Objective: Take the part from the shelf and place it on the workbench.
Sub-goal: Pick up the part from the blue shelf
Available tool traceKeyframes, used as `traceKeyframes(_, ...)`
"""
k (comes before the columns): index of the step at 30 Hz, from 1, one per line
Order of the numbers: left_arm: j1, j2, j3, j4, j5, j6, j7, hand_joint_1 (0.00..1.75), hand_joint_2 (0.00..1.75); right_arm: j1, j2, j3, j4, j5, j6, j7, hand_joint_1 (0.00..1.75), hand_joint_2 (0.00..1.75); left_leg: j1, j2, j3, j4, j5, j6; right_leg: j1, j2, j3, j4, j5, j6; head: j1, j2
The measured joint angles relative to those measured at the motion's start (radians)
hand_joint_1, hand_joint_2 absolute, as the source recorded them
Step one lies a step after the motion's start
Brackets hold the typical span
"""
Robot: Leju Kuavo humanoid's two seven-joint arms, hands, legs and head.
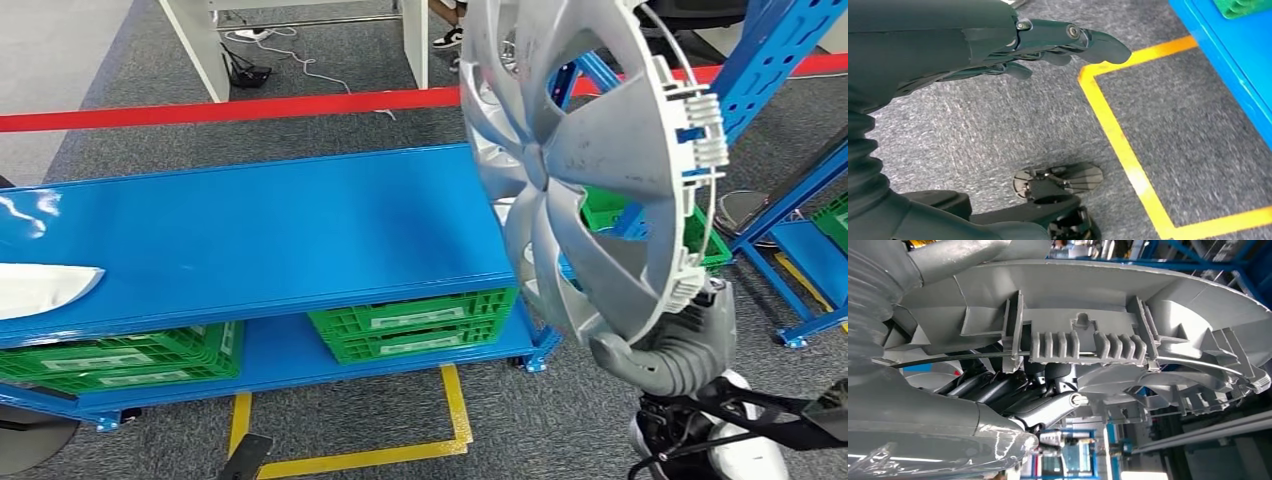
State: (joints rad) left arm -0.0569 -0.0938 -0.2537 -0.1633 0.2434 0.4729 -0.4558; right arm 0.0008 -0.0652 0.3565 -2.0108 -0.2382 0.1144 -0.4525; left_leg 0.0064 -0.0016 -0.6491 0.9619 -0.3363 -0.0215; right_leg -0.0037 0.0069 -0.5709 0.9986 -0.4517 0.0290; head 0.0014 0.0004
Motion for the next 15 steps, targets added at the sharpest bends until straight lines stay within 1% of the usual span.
traceKeyframes(5,-0.002,0.000,0.019,0.000,0.040,0.018,0.008,0.00,1.75,0.020,-0.007,-0.004,-0.019,-0.015,0.021,0.002,1.75,1.75,-0.005,0.000,-0.003,0.007,-0.006,0.009,-0.005,0.000,0.001,0.000,-0.003,0.008,0.000,0.000)
traceKeyframes(7,-0.005,0.001,0.028,-0.001,0.048,0.022,0.008,0.00,1.75,0.019,-0.007,-0.007,-0.020,-0.022,0.026,0.004,1.75,1.75,-0.009,0.000,-0.003,0.009,-0.008,0.015,-0.008,0.000,0.003,-0.002,-0.003,0.014,0.000,0.000)
traceKeyframes(8,-0.006,0.001,0.033,-0.001,0.052,0.023,0.008,0.00,1.75,0.018,-0.007,-0.009,-0.020,-0.025,0.028,0.005,1.75,1.75,-0.007,0.001,-0.001,0.006,-0.006,0.019,-0.009,0.000,0.005,-0.001,-0.004,0.018,0.000,0.000)
traceKeyframes(9,-0.008,0.002,0.037,-0.002,0.055,0.025,0.007,0.00,1.75,0.018,-0.007,-0.010,-0.020,-0.028,0.031,0.006,1.75,1.75,-0.005,0.002,0.001,0.002,-0.002,0.023,-0.009,0.000,0.003,0.003,-0.010,0.022,0.000,0.000)
traceKeyframes(10,-0.009,0.002,0.042,-0.002,0.064,0.028,0.005,0.00,1.75,0.017,-0.008,-0.011,-0.020,-0.034,0.034,0.009,1.75,1.75,-0.002,0.003,0.002,-0.002,0.002,0.027,-0.009,-0.001,-0.003,0.022,-0.029,0.026,0.002,0.000)
traceKeyframes(11,-0.011,0.002,0.051,-0.002,0.080,0.029,0.004,0.00,1.75,0.014,-0.009,-0.012,-0.020,-0.041,0.038,0.011,1.75,1.75,0.001,0.004,0.003,-0.005,0.006,0.030,-0.009,-0.001,-0.017,0.062,-0.061,0.030,0.003,0.000)
traceKeyframes(13,-0.013,0.002,0.079,-0.004,0.134,0.023,0.001,0.00,1.75,0.008,-0.011,-0.012,-0.019,-0.057,0.046,0.017,1.75,1.75,0.003,0.004,-0.001,-0.005,0.008,0.031,-0.011,-0.001,-0.061,0.188,-0.143,0.038,0.005,0.000)
traceKeyframes(14,-0.012,0.002,0.098,-0.005,0.166,0.017,0.001,0.00,1.75,0.006,-0.013,-0.012,-0.017,-0.063,0.049,0.019,1.75,1.75,0.004,0.005,-0.004,-0.005,0.010,0.030,-0.013,-0.001,-0.080,0.246,-0.170,0.042,0.005,0.000)
traceKeyframes(15,-0.011,0.002,0.121,-0.006,0.200,0.014,0.001,0.00,1.75,0.004,-0.014,-0.012,-0.014,-0.071,0.051,0.022,1.75,1.75,0.006,0.004,-0.009,-0.005,0.014,0.027,-0.015,-0.001,-0.083,0.273,-0.177,0.046,0.005,0.000)
